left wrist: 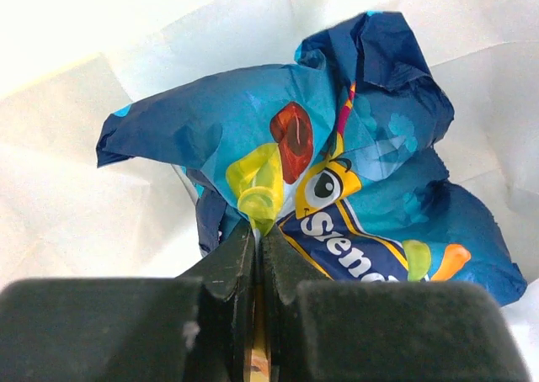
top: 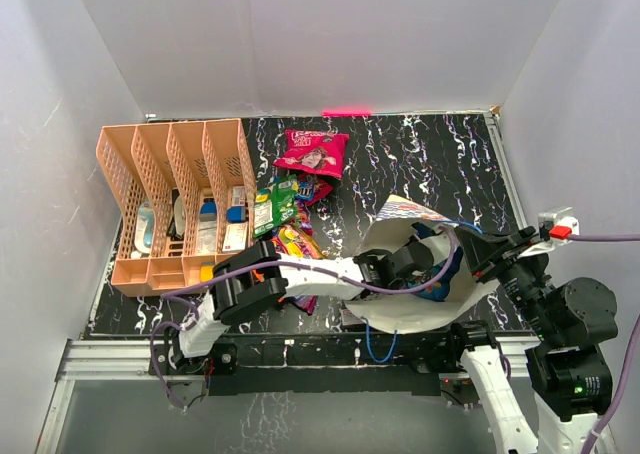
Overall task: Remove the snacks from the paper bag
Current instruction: Take out the snack from the paper bag, then adjust the paper bag at the center of the board, then place the snack at the center of the board.
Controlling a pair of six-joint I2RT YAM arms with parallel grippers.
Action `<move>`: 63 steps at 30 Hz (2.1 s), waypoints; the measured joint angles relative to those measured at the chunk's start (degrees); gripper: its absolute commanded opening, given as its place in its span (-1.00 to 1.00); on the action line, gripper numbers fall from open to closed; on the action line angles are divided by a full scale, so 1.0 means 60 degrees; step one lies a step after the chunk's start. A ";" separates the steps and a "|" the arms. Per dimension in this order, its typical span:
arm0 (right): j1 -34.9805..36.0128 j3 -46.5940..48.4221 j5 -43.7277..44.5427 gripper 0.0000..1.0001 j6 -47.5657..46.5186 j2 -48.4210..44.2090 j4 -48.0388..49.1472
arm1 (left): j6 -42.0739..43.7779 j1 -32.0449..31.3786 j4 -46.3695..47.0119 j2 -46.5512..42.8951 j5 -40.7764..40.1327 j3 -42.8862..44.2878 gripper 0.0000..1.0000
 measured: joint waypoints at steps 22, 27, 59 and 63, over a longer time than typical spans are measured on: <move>0.0000 0.0000 0.1188 -0.85 0.0437 0.0131 0.0714 | 0.0215 -0.0484 -0.1548 -0.2896 0.1304 -0.1206 -1.00; 0.0000 0.0015 0.2040 -0.85 0.0576 0.0878 0.0867 | 0.0557 -0.0637 -0.1902 -0.2896 0.0994 -0.0565 -1.00; 0.0007 0.0364 0.5774 -0.84 -0.0087 0.3297 0.1563 | 0.3373 -0.0849 -0.3220 -0.2896 -0.0736 0.4120 -1.00; 0.0033 0.0361 0.6073 -0.84 -0.0091 0.3676 0.1818 | 0.4455 -0.0867 -0.3133 -0.2823 -0.1464 0.5209 -1.00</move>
